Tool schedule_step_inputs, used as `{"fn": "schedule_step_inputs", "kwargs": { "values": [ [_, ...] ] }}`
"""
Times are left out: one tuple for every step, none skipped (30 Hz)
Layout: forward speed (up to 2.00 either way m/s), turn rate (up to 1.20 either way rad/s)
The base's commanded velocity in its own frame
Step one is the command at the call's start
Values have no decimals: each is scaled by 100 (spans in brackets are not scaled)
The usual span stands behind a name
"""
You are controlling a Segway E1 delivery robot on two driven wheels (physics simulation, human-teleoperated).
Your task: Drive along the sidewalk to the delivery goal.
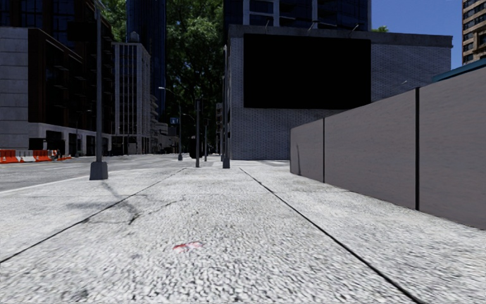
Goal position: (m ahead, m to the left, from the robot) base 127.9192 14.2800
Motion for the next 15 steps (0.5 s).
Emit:
{"fn": "schedule_step_inputs", "kwargs": {
  "values": [
    [200,-17],
    [200,-17],
    [200,-18],
    [200,-18],
    [200,-18],
    [200,-18],
    [200,-18],
    [200,-18],
    [200,-18],
    [200,-18],
    [200,-18],
    [200,-18],
    [200,-18],
    [200,-18],
    [200,-18]
  ]
}}
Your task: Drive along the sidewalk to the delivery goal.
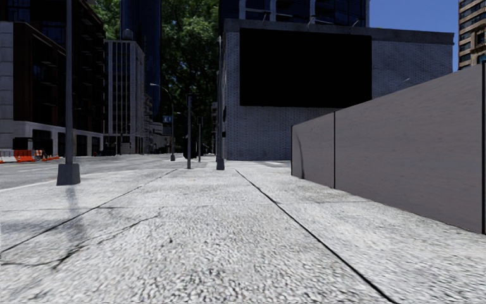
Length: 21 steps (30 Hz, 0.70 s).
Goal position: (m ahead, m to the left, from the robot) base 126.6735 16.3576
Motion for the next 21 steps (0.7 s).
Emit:
{"fn": "schedule_step_inputs", "kwargs": {
  "values": [
    [200,-18],
    [200,-19],
    [200,-19],
    [200,-19],
    [200,-19],
    [200,-19],
    [200,-19],
    [200,-19],
    [200,-19],
    [200,-19],
    [200,-19],
    [200,-19],
    [200,-19],
    [200,-19],
    [200,-19],
    [200,-19],
    [200,-19],
    [200,-19],
    [200,-19],
    [200,-19],
    [200,-19]
  ]
}}
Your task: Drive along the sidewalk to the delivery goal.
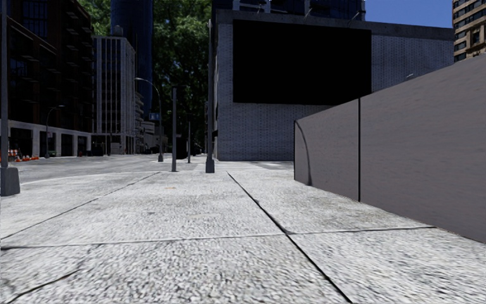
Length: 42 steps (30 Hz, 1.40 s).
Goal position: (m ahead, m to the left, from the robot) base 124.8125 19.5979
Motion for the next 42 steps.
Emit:
{"fn": "schedule_step_inputs", "kwargs": {
  "values": [
    [200,-19],
    [200,-19],
    [200,-19],
    [200,-17],
    [200,-2],
    [200,-2],
    [200,0],
    [200,0],
    [200,0],
    [200,0],
    [200,0],
    [200,0],
    [200,0],
    [200,0],
    [200,0],
    [200,0],
    [200,0],
    [200,0],
    [200,0],
    [200,0],
    [200,0],
    [200,0],
    [200,0],
    [200,0],
    [200,0],
    [200,0],
    [200,0],
    [200,0],
    [200,0],
    [200,0],
    [200,0],
    [200,0],
    [200,0],
    [200,0],
    [200,0],
    [200,0],
    [200,0],
    [200,0],
    [200,0],
    [200,0],
    [200,0],
    [200,0]
  ]
}}
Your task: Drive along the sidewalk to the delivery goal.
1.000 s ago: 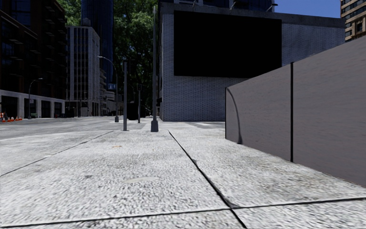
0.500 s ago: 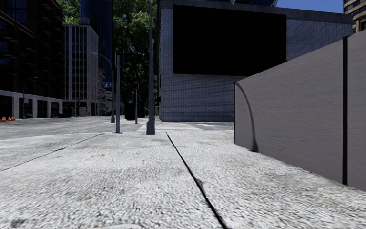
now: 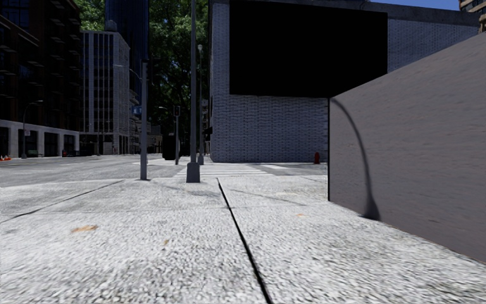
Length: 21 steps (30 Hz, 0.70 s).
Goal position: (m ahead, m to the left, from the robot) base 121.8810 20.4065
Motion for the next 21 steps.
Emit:
{"fn": "schedule_step_inputs", "kwargs": {
  "values": [
    [200,0],
    [200,0],
    [200,0],
    [200,0],
    [200,0],
    [200,0],
    [200,0],
    [200,0],
    [200,0],
    [200,0],
    [200,0],
    [200,0],
    [200,0],
    [200,0],
    [200,0],
    [200,0],
    [200,0],
    [200,0],
    [200,0],
    [200,0],
    [200,0]
  ]
}}
